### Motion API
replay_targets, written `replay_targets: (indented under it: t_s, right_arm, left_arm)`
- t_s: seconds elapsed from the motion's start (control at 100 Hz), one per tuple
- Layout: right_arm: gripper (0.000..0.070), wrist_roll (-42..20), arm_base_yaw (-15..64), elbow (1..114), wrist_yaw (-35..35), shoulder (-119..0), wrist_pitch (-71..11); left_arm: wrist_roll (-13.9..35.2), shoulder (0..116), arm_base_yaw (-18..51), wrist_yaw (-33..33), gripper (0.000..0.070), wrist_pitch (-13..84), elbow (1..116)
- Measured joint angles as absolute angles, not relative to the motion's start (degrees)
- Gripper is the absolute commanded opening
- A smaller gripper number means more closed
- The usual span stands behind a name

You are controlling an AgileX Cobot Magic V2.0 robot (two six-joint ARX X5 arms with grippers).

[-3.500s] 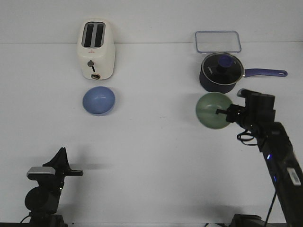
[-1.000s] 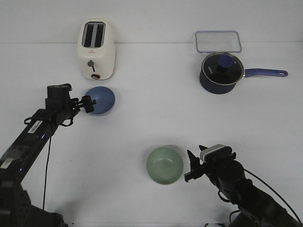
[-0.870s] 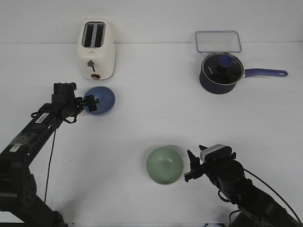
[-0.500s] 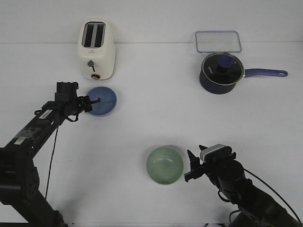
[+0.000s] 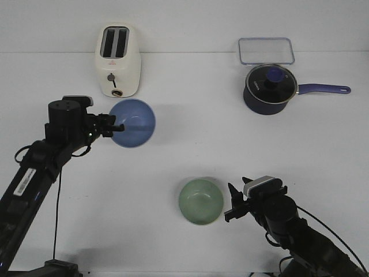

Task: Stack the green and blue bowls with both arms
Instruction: 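Lift the blue bowl and carry it over the green bowl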

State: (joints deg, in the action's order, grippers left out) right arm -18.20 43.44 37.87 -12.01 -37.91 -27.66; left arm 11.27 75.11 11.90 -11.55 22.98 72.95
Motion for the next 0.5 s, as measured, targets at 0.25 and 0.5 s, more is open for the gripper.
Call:
replay_targets:
  t_s: [0.25,0.5]
  right_arm:
    - [0.0317,-17.96,43.44,37.87,-12.01,-37.91,-27.64]
    - [0.0317,-17.02,43.44,37.87,-12.03,-37.93,-27.16]
  left_arm:
    - [15.18,69.17,27.53,-13.43,0.001,19.25,58.54]
    - [20.14,75.61,43.09,-7.07,0.001,10.09,52.99]
